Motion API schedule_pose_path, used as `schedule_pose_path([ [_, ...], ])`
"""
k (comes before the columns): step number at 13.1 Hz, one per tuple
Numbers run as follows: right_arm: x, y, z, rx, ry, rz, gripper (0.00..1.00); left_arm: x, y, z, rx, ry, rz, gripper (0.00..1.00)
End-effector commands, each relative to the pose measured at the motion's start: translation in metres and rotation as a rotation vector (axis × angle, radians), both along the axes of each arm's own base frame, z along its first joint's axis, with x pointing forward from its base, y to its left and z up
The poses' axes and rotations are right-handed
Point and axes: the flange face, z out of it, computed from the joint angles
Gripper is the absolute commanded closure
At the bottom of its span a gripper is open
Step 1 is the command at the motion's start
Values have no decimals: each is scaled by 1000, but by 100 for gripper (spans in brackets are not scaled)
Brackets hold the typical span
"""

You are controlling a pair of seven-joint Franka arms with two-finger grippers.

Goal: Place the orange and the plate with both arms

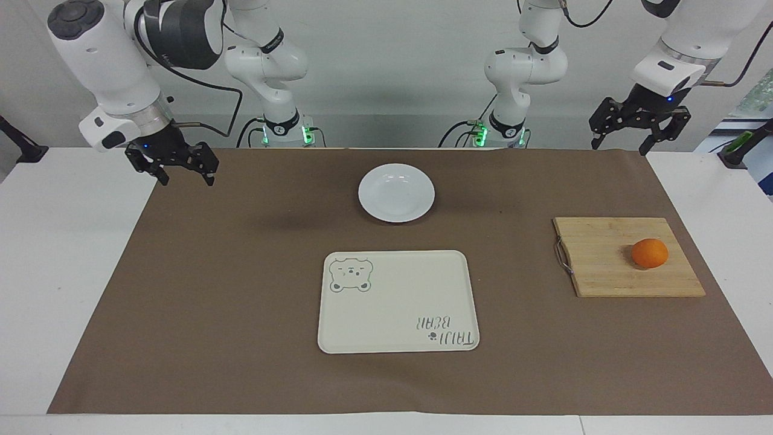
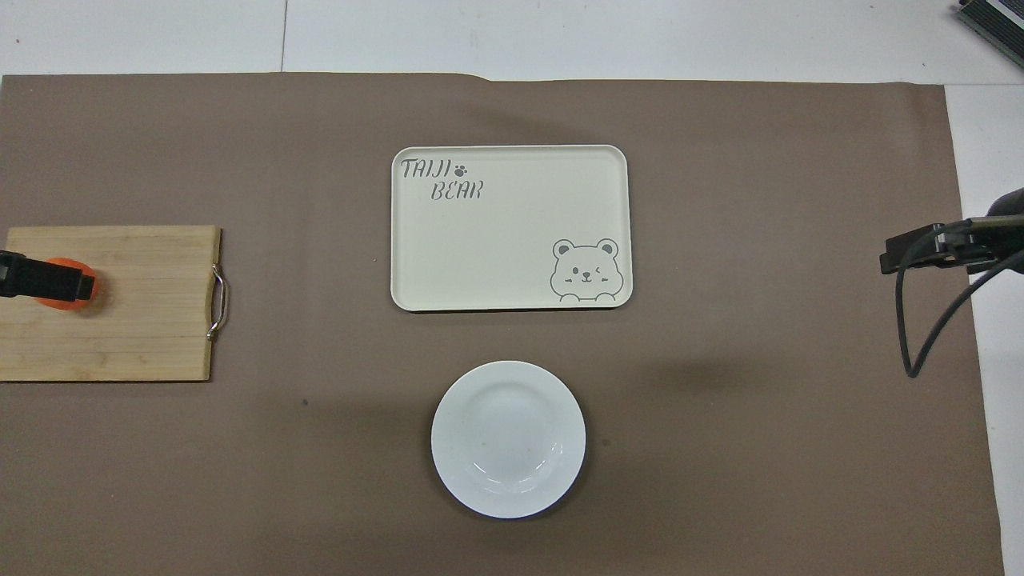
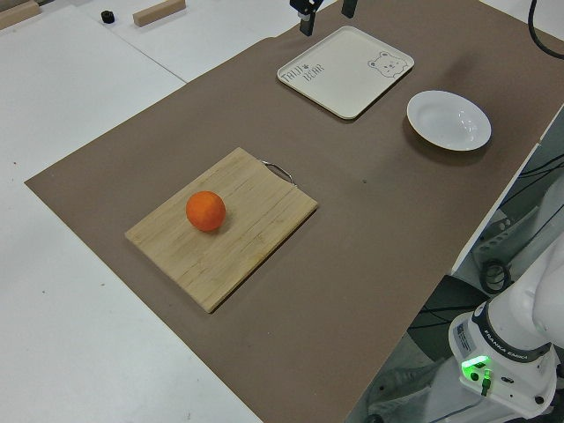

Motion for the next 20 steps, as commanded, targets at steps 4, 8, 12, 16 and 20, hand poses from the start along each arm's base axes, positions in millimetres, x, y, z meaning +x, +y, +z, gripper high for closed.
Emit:
schedule_pose_path([
  [4, -4, 1, 1, -3, -6, -12, 0, -9, 3, 1, 8, 6, 10, 0],
  [8, -5, 0, 2, -3, -8, -13, 0, -11, -10, 0, 7, 15, -11, 0],
  [12, -5, 0, 2, -3, -8, -13, 0, -10, -11, 0, 6, 11, -10, 0],
  [16, -4, 1, 1, -3, -6, -12, 0, -10, -11, 0, 4, 9, -8, 0],
  [20, -4, 0, 1, -3, -6, -13, 0, -10, -8, 0, -1, 2, -2, 0],
])
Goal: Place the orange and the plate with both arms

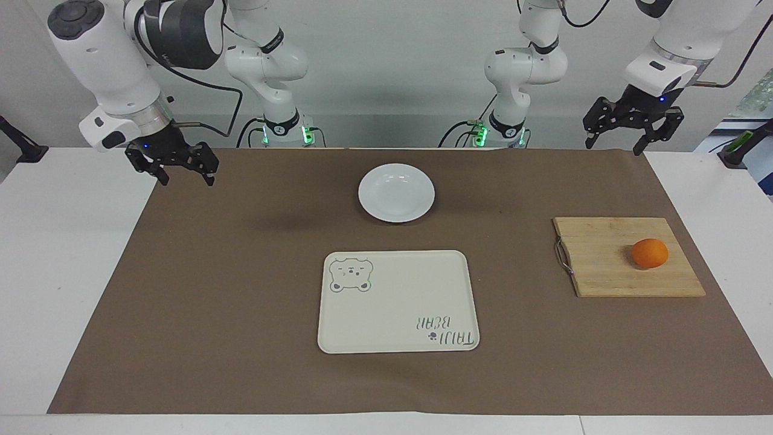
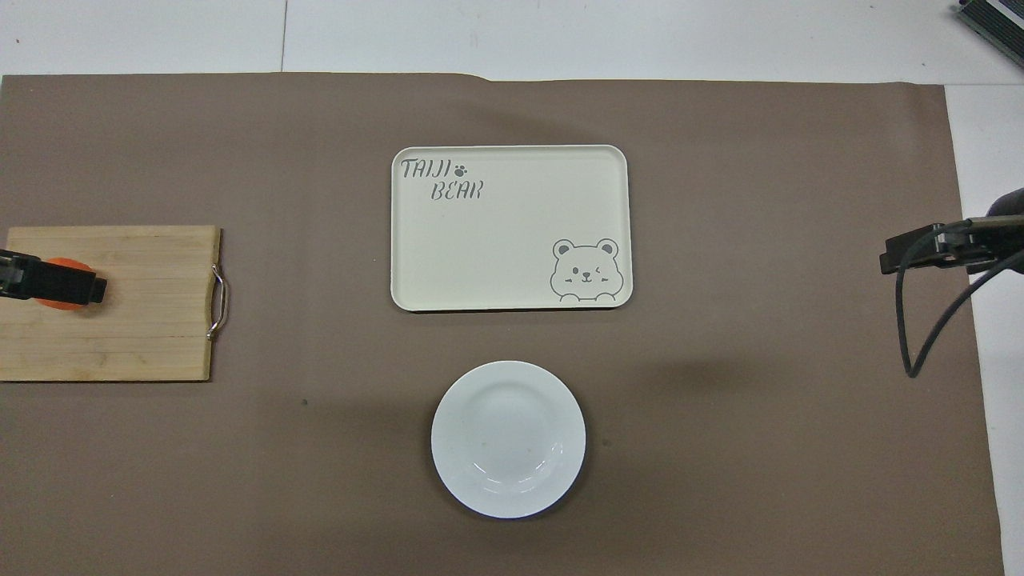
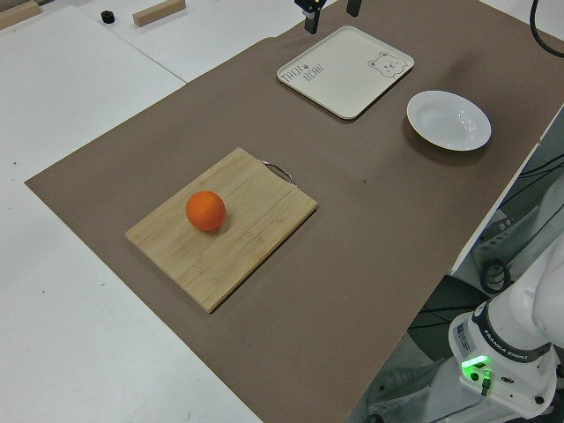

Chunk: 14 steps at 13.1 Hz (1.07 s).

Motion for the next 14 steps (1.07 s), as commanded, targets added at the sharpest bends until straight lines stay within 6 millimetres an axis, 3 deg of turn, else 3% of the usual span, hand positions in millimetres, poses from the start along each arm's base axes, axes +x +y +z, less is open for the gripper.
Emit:
schedule_pose_path([
  [1, -5, 1, 2, -3, -8, -12, 0, -8, 3, 0, -2, -5, 14, 0],
  [10, -4, 1, 1, -3, -6, -12, 0, -6, 5, -2, -6, -11, 16, 0],
  [14, -4, 1, 1, -3, -6, -12, 0, -3, 18, -14, -6, -10, 34, 0],
])
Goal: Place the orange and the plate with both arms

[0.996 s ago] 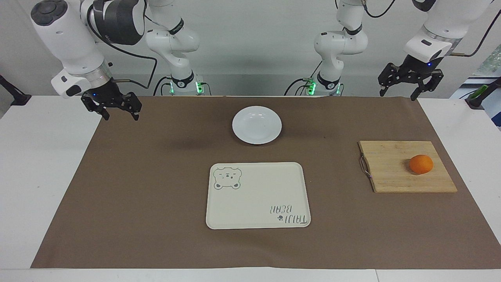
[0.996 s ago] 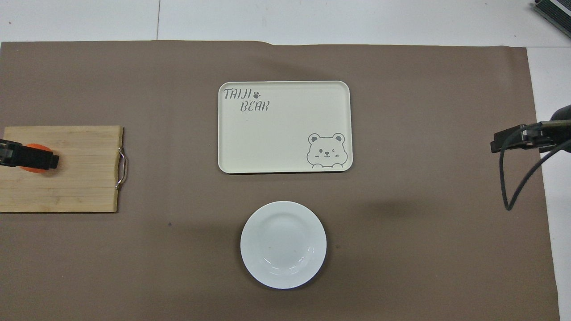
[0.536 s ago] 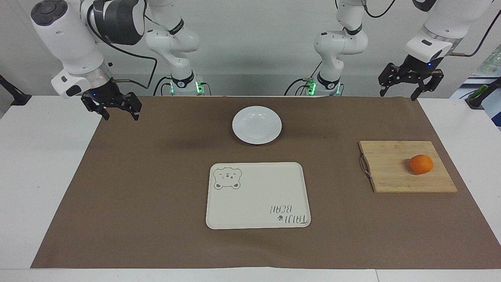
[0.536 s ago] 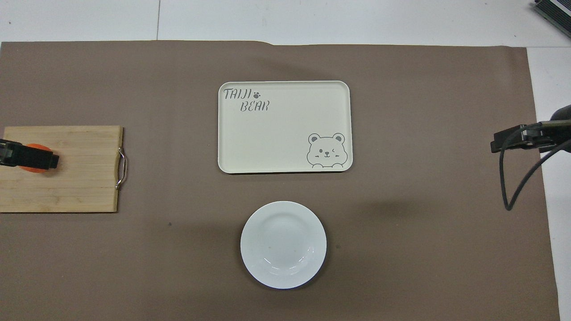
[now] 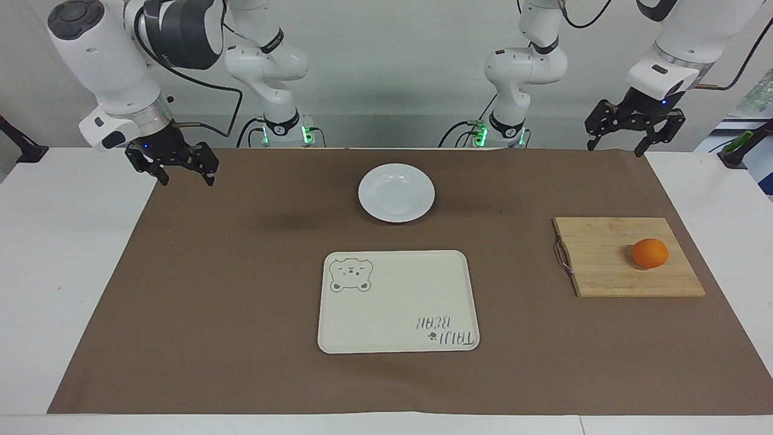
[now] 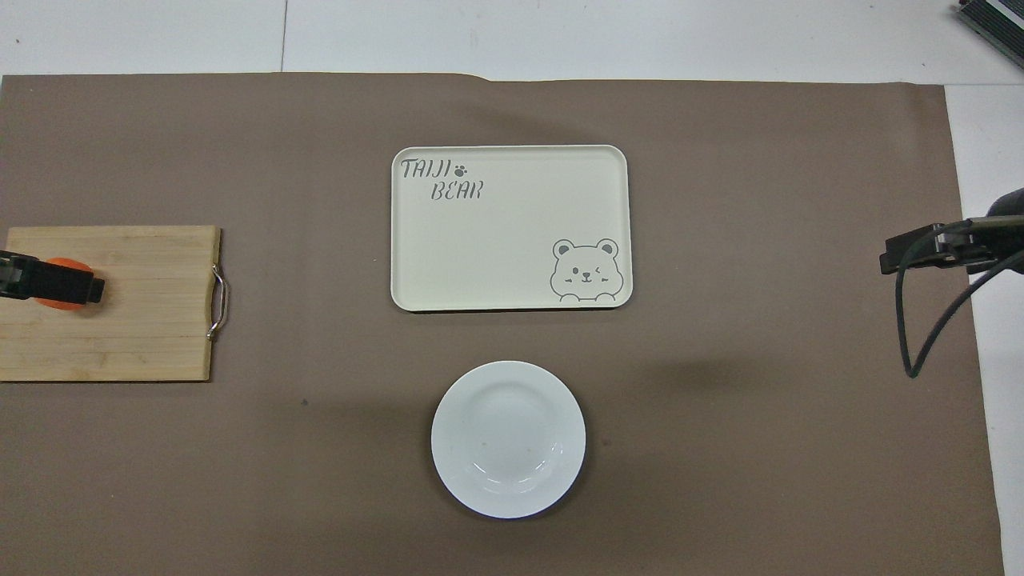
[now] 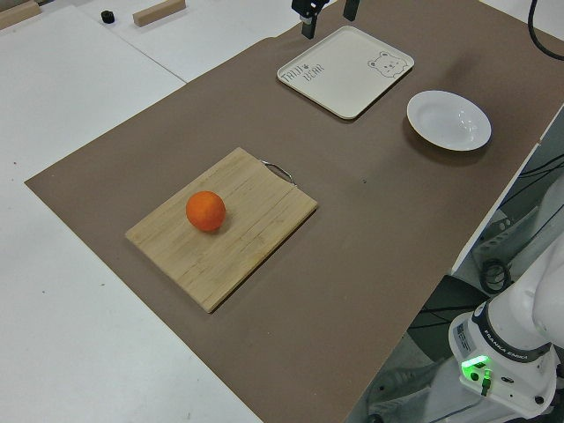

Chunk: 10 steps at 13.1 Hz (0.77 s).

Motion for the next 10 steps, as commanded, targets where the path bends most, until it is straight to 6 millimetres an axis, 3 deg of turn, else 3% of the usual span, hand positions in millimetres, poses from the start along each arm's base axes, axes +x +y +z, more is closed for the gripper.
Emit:
schedule_pose_path([
  [1, -4, 1, 1, -3, -6, -12, 0, -2, 17, -16, -5, -24, 30, 0],
  [4, -4, 0, 1, -3, -6, -13, 0, 8, 49, -50, -1, -39, 33, 0],
  [7, -4, 1, 1, -3, -6, -12, 0, 19, 89, -98, 9, -90, 33, 0],
  [10, -4, 1, 1, -3, -6, -12, 0, 44, 133, -151, 15, -94, 90, 0],
])
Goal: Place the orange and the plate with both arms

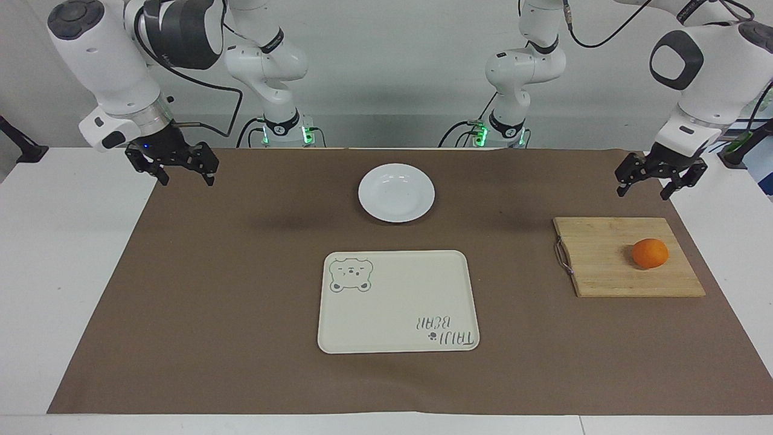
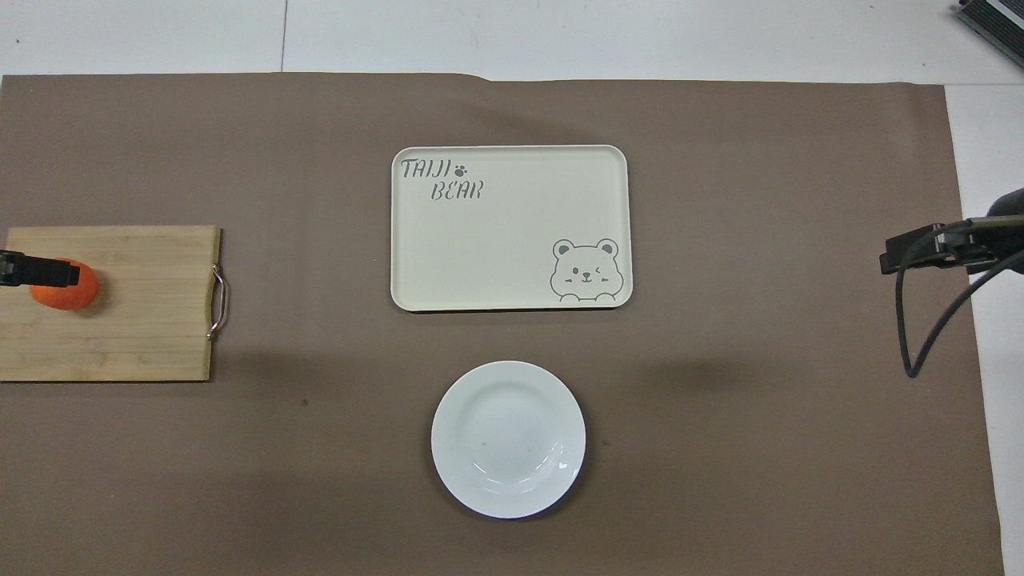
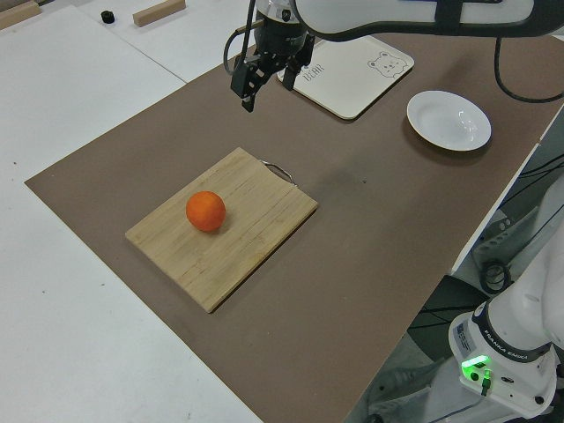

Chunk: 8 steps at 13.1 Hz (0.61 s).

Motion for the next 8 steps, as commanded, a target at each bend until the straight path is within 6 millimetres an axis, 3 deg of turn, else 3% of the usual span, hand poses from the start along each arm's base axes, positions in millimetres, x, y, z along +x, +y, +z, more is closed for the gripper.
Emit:
schedule_pose_path([
  [1, -5, 0, 2, -3, -8, -13, 0, 21, 36, -44, 5, -30, 39, 0],
  [3, -4, 1, 1, -3, -6, -12, 0, 34, 66, -79, 10, -46, 77, 0],
  [4, -4, 1, 1, -3, -5, -12, 0, 37, 79, -88, 17, -70, 97, 0],
  [8, -4, 0, 1, -3, -6, -13, 0, 40, 97, -140, 11, -40, 129, 0],
])
